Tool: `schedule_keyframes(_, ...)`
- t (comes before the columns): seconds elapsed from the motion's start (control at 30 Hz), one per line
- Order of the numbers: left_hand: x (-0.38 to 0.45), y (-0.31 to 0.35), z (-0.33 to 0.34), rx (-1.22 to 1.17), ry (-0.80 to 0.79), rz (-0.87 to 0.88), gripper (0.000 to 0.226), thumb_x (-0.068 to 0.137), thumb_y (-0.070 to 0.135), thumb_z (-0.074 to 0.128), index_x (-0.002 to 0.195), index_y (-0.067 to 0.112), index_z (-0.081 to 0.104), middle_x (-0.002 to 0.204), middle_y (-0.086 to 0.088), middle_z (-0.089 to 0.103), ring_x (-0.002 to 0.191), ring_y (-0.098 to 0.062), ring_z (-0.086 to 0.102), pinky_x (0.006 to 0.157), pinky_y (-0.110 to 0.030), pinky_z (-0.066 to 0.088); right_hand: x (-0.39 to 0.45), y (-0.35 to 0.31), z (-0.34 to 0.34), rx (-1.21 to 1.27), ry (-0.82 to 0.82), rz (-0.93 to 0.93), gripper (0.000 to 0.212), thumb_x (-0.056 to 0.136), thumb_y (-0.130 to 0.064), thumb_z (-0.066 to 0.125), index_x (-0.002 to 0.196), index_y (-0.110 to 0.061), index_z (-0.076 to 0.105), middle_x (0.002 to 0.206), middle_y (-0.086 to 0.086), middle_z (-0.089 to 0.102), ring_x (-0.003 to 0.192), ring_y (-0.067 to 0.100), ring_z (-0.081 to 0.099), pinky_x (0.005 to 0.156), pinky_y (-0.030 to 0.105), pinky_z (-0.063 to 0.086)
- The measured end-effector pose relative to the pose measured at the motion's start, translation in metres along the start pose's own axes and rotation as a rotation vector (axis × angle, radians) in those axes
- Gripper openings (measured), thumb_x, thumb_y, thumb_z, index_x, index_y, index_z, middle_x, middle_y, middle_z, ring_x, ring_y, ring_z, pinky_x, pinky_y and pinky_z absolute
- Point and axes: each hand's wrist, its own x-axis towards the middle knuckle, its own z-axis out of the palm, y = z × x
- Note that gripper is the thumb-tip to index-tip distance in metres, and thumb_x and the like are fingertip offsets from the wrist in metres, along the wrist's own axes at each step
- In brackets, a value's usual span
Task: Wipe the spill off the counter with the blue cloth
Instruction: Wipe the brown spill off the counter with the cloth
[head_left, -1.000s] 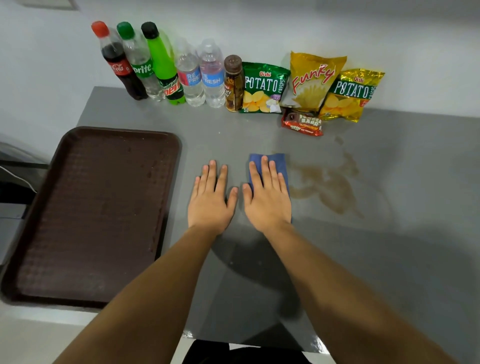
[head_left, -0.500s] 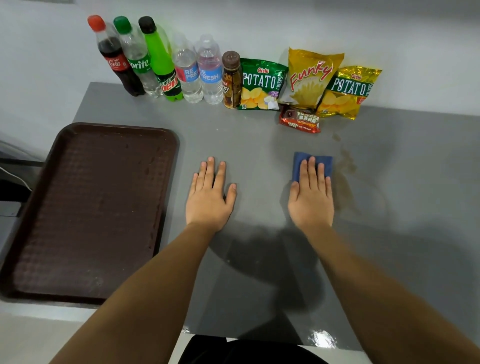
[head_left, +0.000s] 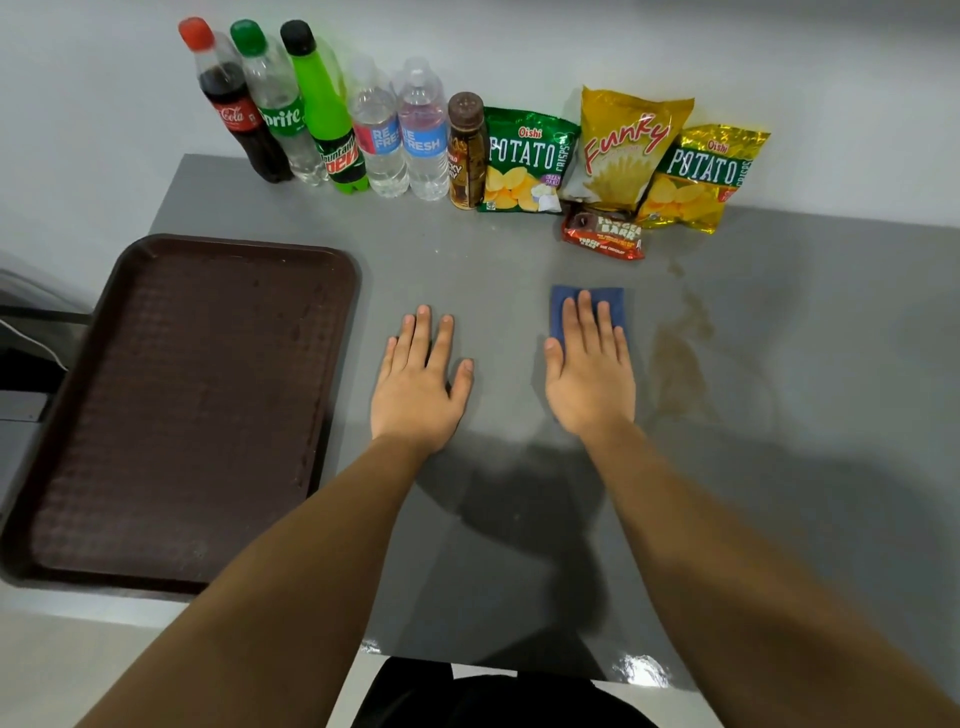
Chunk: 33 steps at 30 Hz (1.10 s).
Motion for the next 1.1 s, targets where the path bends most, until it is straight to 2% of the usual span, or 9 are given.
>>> schedule_keyframes(0.27,0.000,0.002,-0.003,0.005,-0.017,-0.003,0.068,0.106,0.059,0.018,0.166,0.028,0.010,0.174,-0.002,0.000,0.160,-0.018,-0.006,0.129,-0.037,-0.003,-0.023,0.068,-0.015,-0.047,0.051,0.156,0.062,0.109,-0.044,0.015,0.165,-0.020,0.005,0.173,0.000,0.002,0.160,0.021,-0.001,0.130,0.043,0.003)
schedule_keyframes(0.37,0.000,0.002,-0.003,0.009,-0.020,-0.008,0.068,0.106,0.058,0.019,0.166,0.027,0.010,0.174,-0.003,0.000,0.160,-0.019,-0.005,0.129,-0.038,-0.001,-0.050,0.068,-0.009,-0.026,0.083,0.218,0.061,0.110,-0.042,0.018,0.164,-0.018,0.007,0.173,0.003,0.005,0.160,0.024,0.003,0.130,0.045,0.006)
schedule_keyframes(0.47,0.000,0.003,-0.003,0.016,-0.024,-0.009,0.068,0.106,0.058,0.018,0.166,0.027,0.010,0.174,-0.004,0.000,0.160,-0.019,-0.004,0.129,-0.038,-0.001,-0.075,0.043,0.001,0.016,0.127,0.274,0.065,0.106,-0.041,0.023,0.163,-0.012,0.017,0.171,0.007,0.014,0.159,0.027,0.011,0.129,0.045,0.010)
schedule_keyframes(0.57,0.000,0.003,-0.002,0.018,-0.023,-0.013,0.068,0.106,0.058,0.018,0.166,0.027,0.010,0.174,-0.003,0.000,0.160,-0.019,-0.004,0.129,-0.037,-0.003,-0.086,0.009,0.010,0.023,0.157,0.253,0.066,0.104,-0.041,0.030,0.161,-0.009,0.025,0.169,0.011,0.021,0.157,0.031,0.019,0.126,0.046,0.016)
schedule_keyframes(0.7,0.000,0.002,-0.003,0.028,-0.020,-0.011,0.068,0.105,0.058,0.018,0.166,0.027,0.010,0.174,-0.003,0.001,0.160,-0.020,-0.003,0.129,-0.037,-0.004,-0.068,-0.007,0.012,0.026,0.100,0.169,0.067,0.107,-0.045,0.027,0.164,-0.013,0.014,0.172,0.007,0.011,0.159,0.027,0.009,0.129,0.044,0.010)
schedule_keyframes(0.87,-0.001,0.003,-0.005,0.033,-0.031,-0.007,0.068,0.106,0.057,0.018,0.166,0.027,0.010,0.174,-0.003,0.000,0.160,-0.020,-0.005,0.129,-0.039,-0.002,-0.037,0.024,-0.002,-0.010,0.033,0.072,0.066,0.108,-0.049,0.019,0.165,-0.018,0.006,0.173,0.001,0.003,0.160,0.021,0.000,0.130,0.041,0.002)
schedule_keyframes(1.1,0.002,0.007,-0.011,0.061,-0.098,-0.009,0.067,0.108,0.055,0.018,0.166,0.025,0.004,0.173,-0.006,-0.005,0.160,-0.023,-0.008,0.129,-0.041,-0.003,-0.044,0.081,-0.018,-0.024,0.048,0.152,0.066,0.108,-0.048,0.021,0.165,-0.019,0.005,0.173,0.001,0.002,0.160,0.022,0.000,0.130,0.042,0.003)
